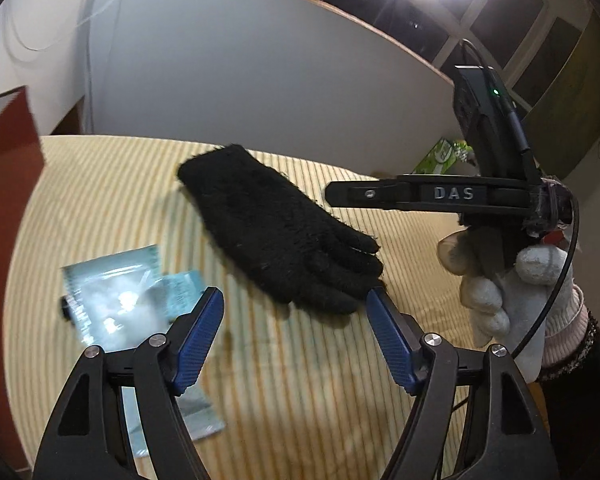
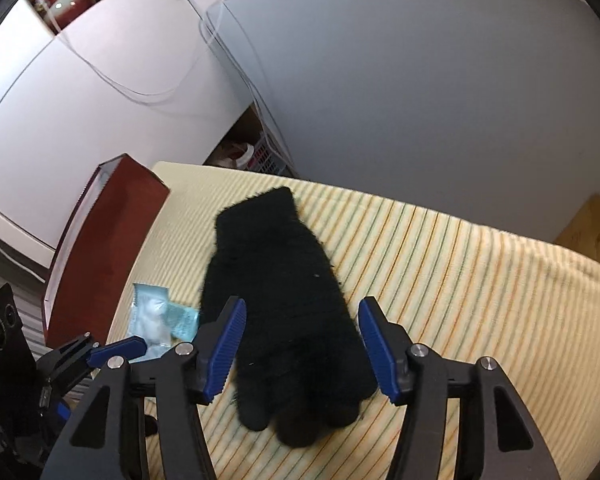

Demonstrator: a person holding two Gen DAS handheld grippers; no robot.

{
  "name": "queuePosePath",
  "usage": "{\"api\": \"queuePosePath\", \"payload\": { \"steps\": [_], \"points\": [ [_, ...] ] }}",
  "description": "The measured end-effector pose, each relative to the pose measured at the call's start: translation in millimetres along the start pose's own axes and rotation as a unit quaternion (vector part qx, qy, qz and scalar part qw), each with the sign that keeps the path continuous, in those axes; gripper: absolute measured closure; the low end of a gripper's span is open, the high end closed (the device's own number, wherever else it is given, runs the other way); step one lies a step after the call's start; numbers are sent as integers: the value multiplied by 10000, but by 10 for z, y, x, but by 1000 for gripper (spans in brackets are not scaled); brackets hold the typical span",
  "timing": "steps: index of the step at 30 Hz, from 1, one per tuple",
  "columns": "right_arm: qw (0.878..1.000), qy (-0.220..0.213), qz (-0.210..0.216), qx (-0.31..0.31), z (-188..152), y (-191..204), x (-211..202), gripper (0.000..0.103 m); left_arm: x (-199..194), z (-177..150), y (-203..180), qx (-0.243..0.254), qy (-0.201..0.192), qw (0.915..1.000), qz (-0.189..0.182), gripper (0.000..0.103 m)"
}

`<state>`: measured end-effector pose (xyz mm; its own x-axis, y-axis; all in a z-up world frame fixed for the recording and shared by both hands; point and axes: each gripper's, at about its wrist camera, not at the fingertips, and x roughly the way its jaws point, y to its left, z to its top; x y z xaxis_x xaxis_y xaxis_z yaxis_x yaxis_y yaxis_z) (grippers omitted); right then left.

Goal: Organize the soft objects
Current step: 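Close the right gripper on the black glove and lift it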

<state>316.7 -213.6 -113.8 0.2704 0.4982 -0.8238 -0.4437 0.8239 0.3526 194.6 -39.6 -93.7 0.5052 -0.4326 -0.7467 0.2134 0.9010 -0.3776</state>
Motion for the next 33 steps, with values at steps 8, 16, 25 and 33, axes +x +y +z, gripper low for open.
{"api": "queuePosePath", "payload": {
  "steps": [8,16,25,33],
  "points": [
    [9994,200,217,177,29,-110,294,48,372,75,39,-234,353,9990,115,29],
    [9990,274,307,180,40,-66,384,48,626,47,-22,-263,450,9986,31,31],
    [9991,331,254,118,-27,30,435,68,759,118,-36,-313,377,9983,313,73],
    [9991,182,200,315,-145,22,319,91,645,160,-9,-292,185,9987,365,93]
  ]
}}
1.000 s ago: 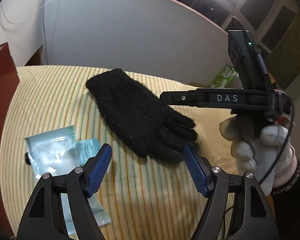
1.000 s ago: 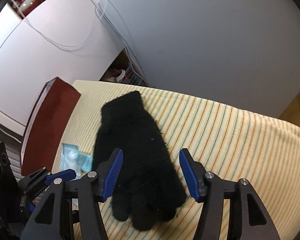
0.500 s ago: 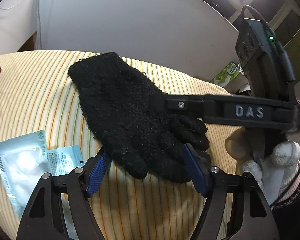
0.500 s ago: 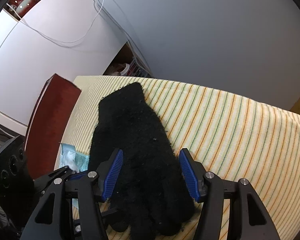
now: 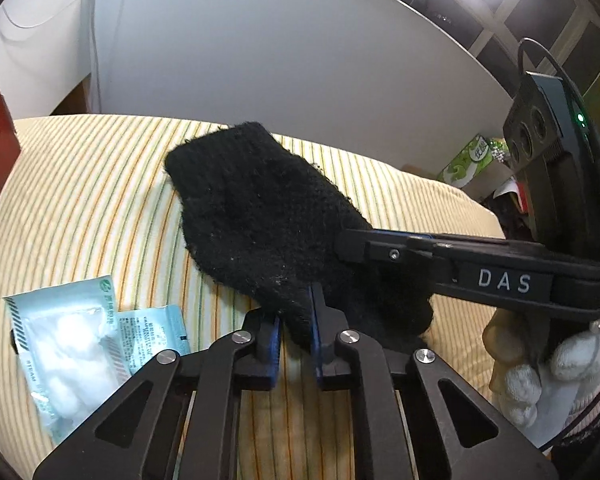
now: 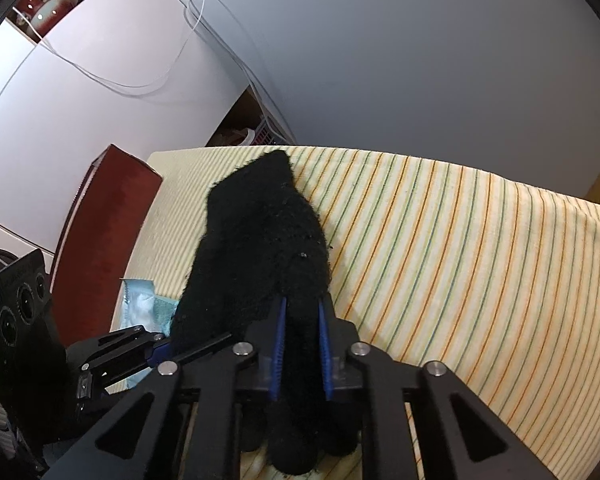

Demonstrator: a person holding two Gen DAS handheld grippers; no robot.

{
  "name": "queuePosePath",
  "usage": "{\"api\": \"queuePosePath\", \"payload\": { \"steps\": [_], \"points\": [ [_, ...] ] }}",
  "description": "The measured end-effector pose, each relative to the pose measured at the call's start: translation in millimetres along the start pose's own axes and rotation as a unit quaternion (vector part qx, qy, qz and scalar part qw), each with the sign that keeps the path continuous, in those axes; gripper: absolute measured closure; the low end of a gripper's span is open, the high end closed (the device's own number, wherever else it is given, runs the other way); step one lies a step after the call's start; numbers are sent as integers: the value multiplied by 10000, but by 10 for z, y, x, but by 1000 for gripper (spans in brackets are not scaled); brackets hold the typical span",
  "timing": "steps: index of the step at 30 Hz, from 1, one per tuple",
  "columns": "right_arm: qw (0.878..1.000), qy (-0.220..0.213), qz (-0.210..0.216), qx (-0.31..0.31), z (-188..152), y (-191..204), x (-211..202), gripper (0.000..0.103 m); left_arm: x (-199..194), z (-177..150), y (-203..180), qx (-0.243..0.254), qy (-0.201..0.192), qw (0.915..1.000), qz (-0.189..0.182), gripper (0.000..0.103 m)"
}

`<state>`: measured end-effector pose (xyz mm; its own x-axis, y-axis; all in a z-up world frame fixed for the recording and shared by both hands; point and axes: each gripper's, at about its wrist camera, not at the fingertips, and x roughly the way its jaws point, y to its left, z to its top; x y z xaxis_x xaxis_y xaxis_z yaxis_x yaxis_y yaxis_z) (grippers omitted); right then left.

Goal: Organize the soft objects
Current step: 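Close the right gripper on the black glove and lift it, then carry the black glove with the right gripper into the shoebox and release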

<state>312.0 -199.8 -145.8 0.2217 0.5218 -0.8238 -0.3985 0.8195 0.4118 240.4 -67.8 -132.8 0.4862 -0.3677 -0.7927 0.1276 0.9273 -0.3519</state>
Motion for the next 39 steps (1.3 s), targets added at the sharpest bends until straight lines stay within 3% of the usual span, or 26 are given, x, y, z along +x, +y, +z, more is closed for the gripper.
{"api": "queuePosePath", "payload": {
  "steps": [18,27,39],
  "points": [
    [9969,-688,-67,-386,-305,591,-720,95,-792,-118,156,21,-556,9976,-411,95],
    [9907,-944,152,-967,-261,1408,-855,95,-1432,-142,457,18,-1151,9928,-316,95],
    [9786,-897,712,-1707,-200,2560,-513,95,-2230,-340,1235,-314,-1736,9841,196,95]
  ]
}}
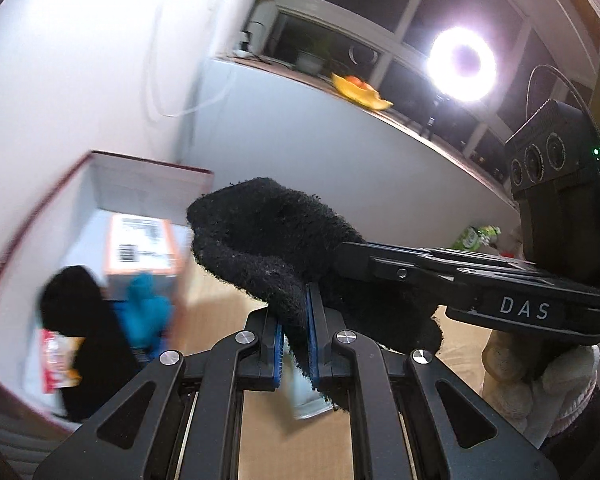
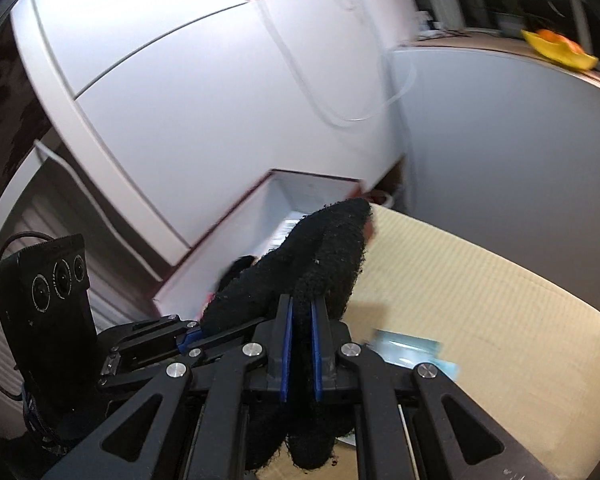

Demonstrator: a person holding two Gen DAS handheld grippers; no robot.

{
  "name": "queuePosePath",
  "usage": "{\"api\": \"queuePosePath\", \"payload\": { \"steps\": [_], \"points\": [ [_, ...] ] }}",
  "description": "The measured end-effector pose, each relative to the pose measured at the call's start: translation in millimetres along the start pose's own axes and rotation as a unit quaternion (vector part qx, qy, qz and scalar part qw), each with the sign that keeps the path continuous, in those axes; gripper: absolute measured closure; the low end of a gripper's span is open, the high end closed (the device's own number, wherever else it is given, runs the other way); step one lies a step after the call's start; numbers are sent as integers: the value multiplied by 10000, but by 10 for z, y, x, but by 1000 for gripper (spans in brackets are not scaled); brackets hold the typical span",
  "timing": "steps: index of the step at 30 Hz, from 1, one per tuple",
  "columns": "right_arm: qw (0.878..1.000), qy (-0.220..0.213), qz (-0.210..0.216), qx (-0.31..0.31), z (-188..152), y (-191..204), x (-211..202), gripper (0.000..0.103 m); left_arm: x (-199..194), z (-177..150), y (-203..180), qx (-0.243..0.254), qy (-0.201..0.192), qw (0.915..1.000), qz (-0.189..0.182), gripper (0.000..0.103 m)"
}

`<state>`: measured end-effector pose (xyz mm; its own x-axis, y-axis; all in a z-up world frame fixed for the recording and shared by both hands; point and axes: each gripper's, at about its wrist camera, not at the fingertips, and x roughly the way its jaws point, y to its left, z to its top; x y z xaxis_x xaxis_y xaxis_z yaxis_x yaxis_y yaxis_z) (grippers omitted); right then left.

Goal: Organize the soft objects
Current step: 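Carry the black glove with the right gripper into the shoebox and release, then move the right gripper back over the clear plastic packet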

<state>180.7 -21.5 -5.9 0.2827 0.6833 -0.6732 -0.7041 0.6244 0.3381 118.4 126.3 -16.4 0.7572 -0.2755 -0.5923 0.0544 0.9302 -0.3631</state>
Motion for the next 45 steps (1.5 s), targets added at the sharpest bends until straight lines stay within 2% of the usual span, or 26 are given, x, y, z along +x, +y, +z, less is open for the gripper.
{"api": "queuePosePath", "payload": {
  "steps": [5,11,16,27,31,33,35,36,37,38,43,45],
  "points": [
    [9994,48,274,-182,68,384,374,95,-190,-9,362,-133,-113,9993,339,95],
    [9982,242,510,-199,60,649,788,95,-319,-62,760,-280,-121,9970,713,95],
    [9976,349,593,-91,36,722,1003,95,-340,-106,915,-252,-85,9953,927,95],
    [9966,628,503,-160,17,820,1378,95,-187,-149,1150,-188,5,9895,1435,95],
    [9958,766,473,-174,-15,848,1473,92,-213,-158,1219,-264,21,9873,1569,95],
    [9961,725,440,-224,-28,851,1460,87,-253,-158,1245,-322,11,9870,1572,95],
    [9967,643,431,-228,-35,839,1406,62,-287,-159,1252,-337,-1,9870,1574,94],
    [9972,585,418,-220,-37,826,1370,55,-307,-160,1254,-357,-7,9870,1566,94],
    [9977,502,408,-206,-37,807,1314,46,-318,-159,1254,-371,-10,9872,1549,89],
    [9982,402,408,-166,-35,774,1237,44,-332,-158,1251,-391,-10,9875,1527,82],
    [9982,148,581,78,-74,557,850,43,-424,-165,1161,-365,-133,9897,1381,82],
    [9983,24,564,162,-116,411,646,43,-469,-172,1075,-264,-196,9909,1307,76]
  ]
}}
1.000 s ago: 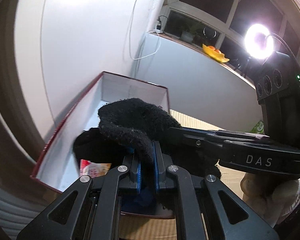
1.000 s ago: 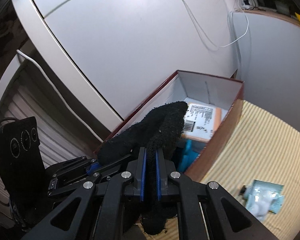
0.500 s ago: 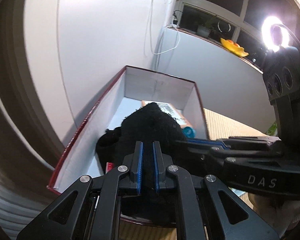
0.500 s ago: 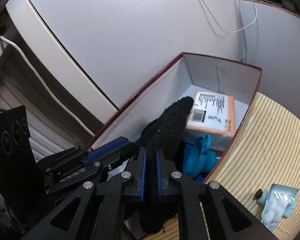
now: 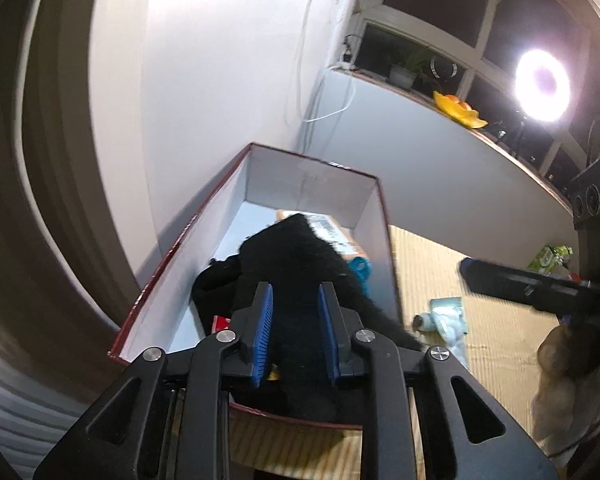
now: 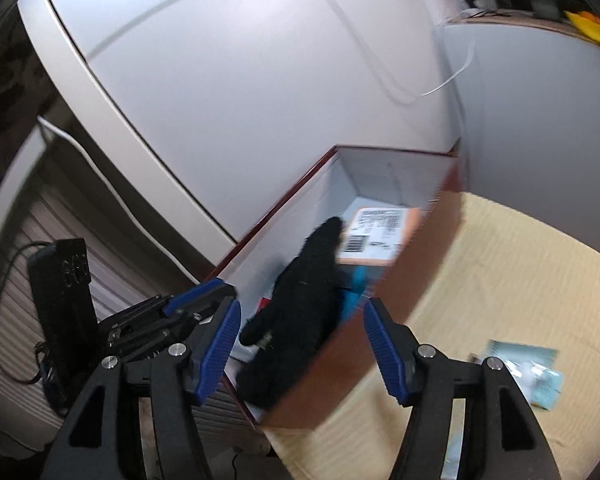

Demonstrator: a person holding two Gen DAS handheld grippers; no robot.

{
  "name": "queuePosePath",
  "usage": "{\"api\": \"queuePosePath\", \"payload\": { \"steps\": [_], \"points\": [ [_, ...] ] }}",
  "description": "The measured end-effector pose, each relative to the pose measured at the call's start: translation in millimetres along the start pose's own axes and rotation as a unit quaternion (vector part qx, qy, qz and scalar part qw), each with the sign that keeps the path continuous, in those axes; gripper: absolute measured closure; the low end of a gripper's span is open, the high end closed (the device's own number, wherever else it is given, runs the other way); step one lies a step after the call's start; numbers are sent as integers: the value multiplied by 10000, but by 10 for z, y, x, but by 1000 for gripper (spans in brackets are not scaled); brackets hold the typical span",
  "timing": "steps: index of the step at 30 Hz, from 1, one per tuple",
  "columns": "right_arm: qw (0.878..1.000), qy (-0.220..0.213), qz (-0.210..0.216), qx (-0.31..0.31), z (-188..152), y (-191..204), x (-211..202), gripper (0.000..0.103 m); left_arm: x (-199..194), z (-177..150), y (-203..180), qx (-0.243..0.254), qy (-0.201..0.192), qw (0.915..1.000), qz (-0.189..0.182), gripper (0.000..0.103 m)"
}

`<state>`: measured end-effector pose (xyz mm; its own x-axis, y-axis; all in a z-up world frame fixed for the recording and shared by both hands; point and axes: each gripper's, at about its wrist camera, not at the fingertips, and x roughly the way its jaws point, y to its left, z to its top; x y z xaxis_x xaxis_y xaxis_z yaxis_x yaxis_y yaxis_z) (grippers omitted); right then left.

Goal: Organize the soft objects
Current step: 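Move the right gripper back over the clear plastic packet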

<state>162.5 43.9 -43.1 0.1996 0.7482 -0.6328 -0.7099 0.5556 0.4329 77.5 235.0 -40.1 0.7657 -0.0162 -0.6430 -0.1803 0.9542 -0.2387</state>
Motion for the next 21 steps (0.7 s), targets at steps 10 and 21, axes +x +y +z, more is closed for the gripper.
{"api": "queuePosePath", "payload": {
  "steps": [10,21],
  "points": [
    [9943,-361,-791,624,-262,-803,-855,36,-76,-102,-548,291,52,9961,-828,50],
    [9887,26,-730,1310,-667,-1319,-830,36,276,-486,-1227,834,753,9837,-1402,50]
  ]
}}
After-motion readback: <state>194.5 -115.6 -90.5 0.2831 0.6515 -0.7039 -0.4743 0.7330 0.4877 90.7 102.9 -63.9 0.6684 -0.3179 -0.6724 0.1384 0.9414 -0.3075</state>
